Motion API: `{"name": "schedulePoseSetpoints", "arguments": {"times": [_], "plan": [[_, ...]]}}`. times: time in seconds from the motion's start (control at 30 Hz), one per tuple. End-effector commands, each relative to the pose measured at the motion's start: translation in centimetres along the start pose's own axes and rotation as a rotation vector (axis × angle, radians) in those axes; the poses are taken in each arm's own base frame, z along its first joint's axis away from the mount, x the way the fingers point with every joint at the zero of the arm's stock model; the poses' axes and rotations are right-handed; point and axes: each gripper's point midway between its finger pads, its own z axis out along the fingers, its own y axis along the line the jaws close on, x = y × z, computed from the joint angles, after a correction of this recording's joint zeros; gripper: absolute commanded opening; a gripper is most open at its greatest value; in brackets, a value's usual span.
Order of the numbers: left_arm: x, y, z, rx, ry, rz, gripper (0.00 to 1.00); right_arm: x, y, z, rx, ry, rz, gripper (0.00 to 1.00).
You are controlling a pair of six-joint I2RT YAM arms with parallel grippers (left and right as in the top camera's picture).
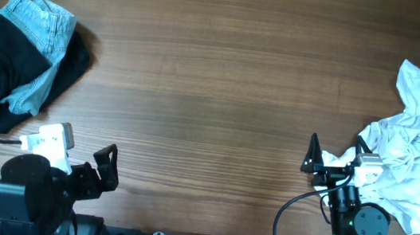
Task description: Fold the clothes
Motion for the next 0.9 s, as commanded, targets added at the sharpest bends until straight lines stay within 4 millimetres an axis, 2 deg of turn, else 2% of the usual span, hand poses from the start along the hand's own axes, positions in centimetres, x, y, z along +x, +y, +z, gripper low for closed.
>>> {"name": "schedulePoseSetpoints", "arguments": {"times": [0.0,0.1,0.17,0.27,0.37,0.4,0.53,0.63,0.7,0.87], "plan": [[0.0,0.0,0.0,0.001,-0.001,0.0,1.0,-0.2,-0.3,0.0,0.019,-0.009,0.005,1.0],[0.0,0.0,0.0,0.0,-0.001,0.001,1.0,-0.2,-0.3,0.0,0.019,-0.01,0.006,1.0],[-0.2,0.8,-0.1,-0.044,-0.02,0.014,1.0,-0.2,-0.3,0.0,0.019,-0.009,0.006,1.0],[-0.8,0.8,0.5,-0.025,-0.1,0.01,1.0,-0.2,-0.3,0.0,0.019,-0.009,0.006,1.0],[0.1,1.5,3.7,0.006,-0.215,0.008,1.0,-0.2,-0.3,0.0,0.019,-0.009,0.006,1.0],[0.6,1.8,5.6,0.023,-0.265,0.01,1.0,-0.2,-0.3,0.0,0.019,-0.009,0.006,1.0],[0.2,1.5,9.2,0.116,-0.468,0.026,1.0,-0.2,-0.3,0.0,0.019,-0.01,0.005,1.0],[-1.3,1.1,10.3,0.165,-0.615,0.046,1.0,-0.2,-0.3,0.0,0.019,-0.009,0.006,1.0],[-0.8,1.3,11.3,0.167,-0.623,0.048,1.0,-0.2,-0.3,0.0,0.019,-0.009,0.005,1.0],[-0.9,1.2,11.3,0.147,-0.632,0.12,1.0,-0.2,-0.3,0.0,0.019,-0.009,0.006,1.0]]}}
